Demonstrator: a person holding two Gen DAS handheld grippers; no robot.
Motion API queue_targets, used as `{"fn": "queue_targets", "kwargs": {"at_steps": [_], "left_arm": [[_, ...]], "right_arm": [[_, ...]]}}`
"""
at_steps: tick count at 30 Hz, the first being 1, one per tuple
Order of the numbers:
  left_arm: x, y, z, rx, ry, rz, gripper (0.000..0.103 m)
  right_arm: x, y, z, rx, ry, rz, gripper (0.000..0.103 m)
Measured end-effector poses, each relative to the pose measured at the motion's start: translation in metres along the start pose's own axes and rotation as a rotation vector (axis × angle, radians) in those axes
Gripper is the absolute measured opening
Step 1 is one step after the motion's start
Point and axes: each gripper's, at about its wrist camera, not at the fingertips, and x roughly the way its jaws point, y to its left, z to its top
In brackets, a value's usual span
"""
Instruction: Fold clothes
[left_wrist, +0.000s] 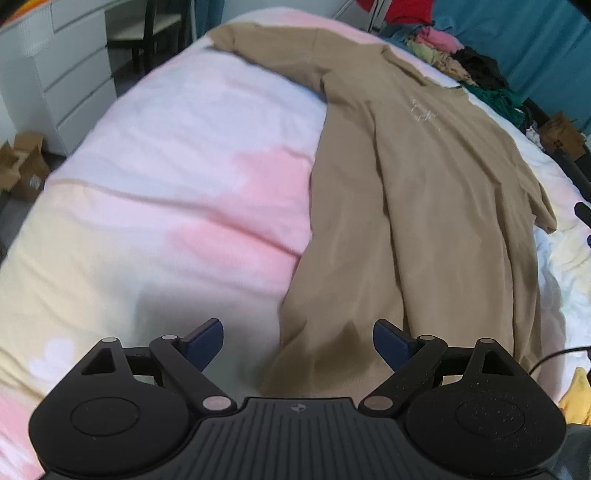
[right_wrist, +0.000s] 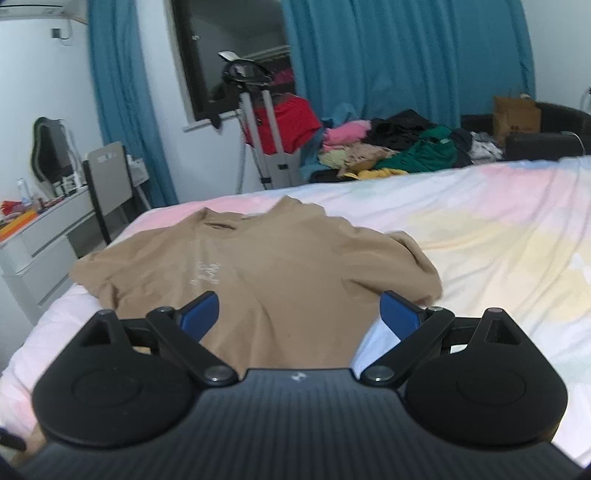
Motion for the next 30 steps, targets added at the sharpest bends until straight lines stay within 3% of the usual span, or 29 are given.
{"fn": "queue_targets", "kwargs": {"at_steps": [2,5,6,7,8,9,10,12,19,23,25,27,30], "left_arm": [[0.002,0.000,-0.003,-0.005,0.019,-0.014,0.086],[0.009,-0.001,-0.004,-0.001,0.049,-0.039,0.071],[0.012,-0.003,-0.005,0.000,0.068,-0.045,0.059],[0.015,-0.004,-0.005,0.007,0.087,-0.052,0.040],[0.014,-0.005,-0.005,0.018,0.101,-0.061,0.029],[0.013,-0.005,-0.005,0.026,0.109,-0.069,0.011],[0.009,-0.003,-0.004,0.023,0.110,-0.075,0.005],[-0.003,0.003,-0.002,0.014,0.106,-0.064,0.004],[-0.025,0.022,0.001,-0.016,0.114,0.107,0.005],[-0.033,0.021,-0.005,0.009,0.085,0.121,0.014],[-0.040,0.014,-0.007,0.028,0.043,0.106,0.039],[-0.052,0.007,-0.009,0.056,-0.016,0.098,0.054],[-0.072,-0.009,-0.009,0.124,-0.125,0.099,0.064]], "right_arm": [[0.003,-0.005,-0.002,0.023,0.015,-0.008,0.095],[0.006,-0.011,-0.004,0.053,0.026,-0.013,0.095],[0.007,-0.012,-0.004,0.062,0.027,-0.015,0.095],[0.007,-0.014,-0.005,0.071,0.027,-0.017,0.095],[0.007,-0.015,-0.005,0.079,0.027,-0.019,0.095],[0.007,-0.017,-0.004,0.086,0.027,-0.021,0.095],[0.007,-0.019,-0.004,0.092,0.026,-0.026,0.095],[0.006,-0.022,-0.003,0.103,0.023,-0.036,0.095],[-0.001,-0.045,0.007,0.209,-0.002,-0.057,0.095],[-0.012,-0.058,0.013,0.271,-0.024,-0.049,0.095],[-0.018,-0.062,0.017,0.287,-0.038,-0.027,0.095],[-0.022,-0.063,0.019,0.293,-0.048,-0.009,0.095],[-0.019,-0.062,0.020,0.298,-0.047,-0.001,0.095]]}}
